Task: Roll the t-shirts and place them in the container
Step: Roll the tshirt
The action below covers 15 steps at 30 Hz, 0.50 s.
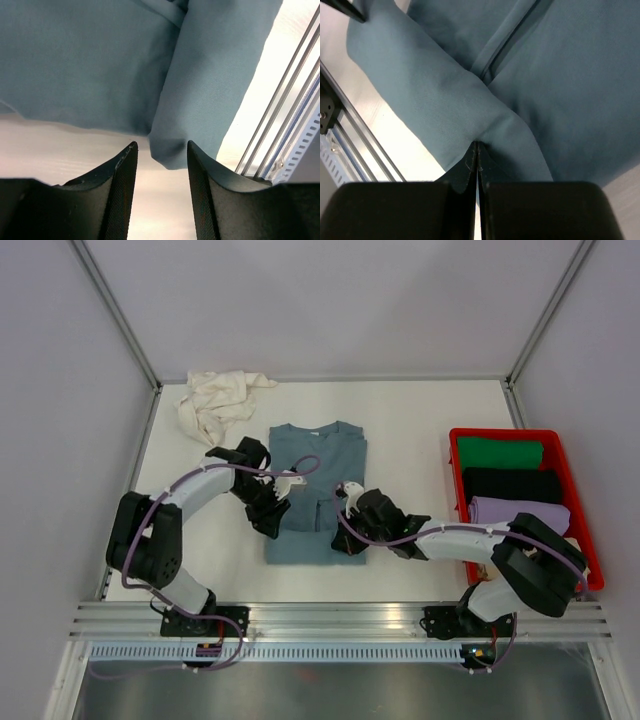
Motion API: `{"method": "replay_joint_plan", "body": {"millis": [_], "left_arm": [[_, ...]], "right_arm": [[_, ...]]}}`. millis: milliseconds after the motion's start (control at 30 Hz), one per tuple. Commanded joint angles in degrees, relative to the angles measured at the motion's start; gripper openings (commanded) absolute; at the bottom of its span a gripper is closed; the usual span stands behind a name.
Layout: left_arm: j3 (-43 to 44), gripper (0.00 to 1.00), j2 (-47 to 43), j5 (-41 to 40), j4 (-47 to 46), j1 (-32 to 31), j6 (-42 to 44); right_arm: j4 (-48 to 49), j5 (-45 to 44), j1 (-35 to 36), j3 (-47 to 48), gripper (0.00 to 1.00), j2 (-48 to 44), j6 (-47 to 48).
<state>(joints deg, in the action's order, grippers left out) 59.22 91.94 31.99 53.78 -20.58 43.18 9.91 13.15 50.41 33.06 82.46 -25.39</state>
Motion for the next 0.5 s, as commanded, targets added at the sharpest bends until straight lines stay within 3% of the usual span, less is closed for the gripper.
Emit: {"method": "replay_joint_plan", "body": {"millis": [0,300,333,367,467], "left_arm": [[-0.69,0.50,-4.22,0.27,-0.87,0.28,-1.60],[0.72,0.55,-15.03,-2.11,-0.78,-1.12,-1.88],[0.20,0.57,-16.08,-2.19,-1.04,-2.17,-1.96],[-1.63,0.65,-16.96,-3.50,-2.00,-5.14,-1.87],[-7.68,0.70,-21.00,-9.65,-5.51,-12.17,-1.61]], "right_arm": [[2.13,-2.42,0.04,3.06,0.00,2.53,-1.33],[0.81,-3.48,-1.37,4.38,0.00,3.15,-2.21],[0.20,-3.13,-1.63,4.56,0.00,3.41,-2.21],[-0.07,-2.34,-1.89,4.73,0.00,4.28,-2.21],[-0.25,-1.99,-2.34,4.56,0.00,4.82,-2.82]]}}
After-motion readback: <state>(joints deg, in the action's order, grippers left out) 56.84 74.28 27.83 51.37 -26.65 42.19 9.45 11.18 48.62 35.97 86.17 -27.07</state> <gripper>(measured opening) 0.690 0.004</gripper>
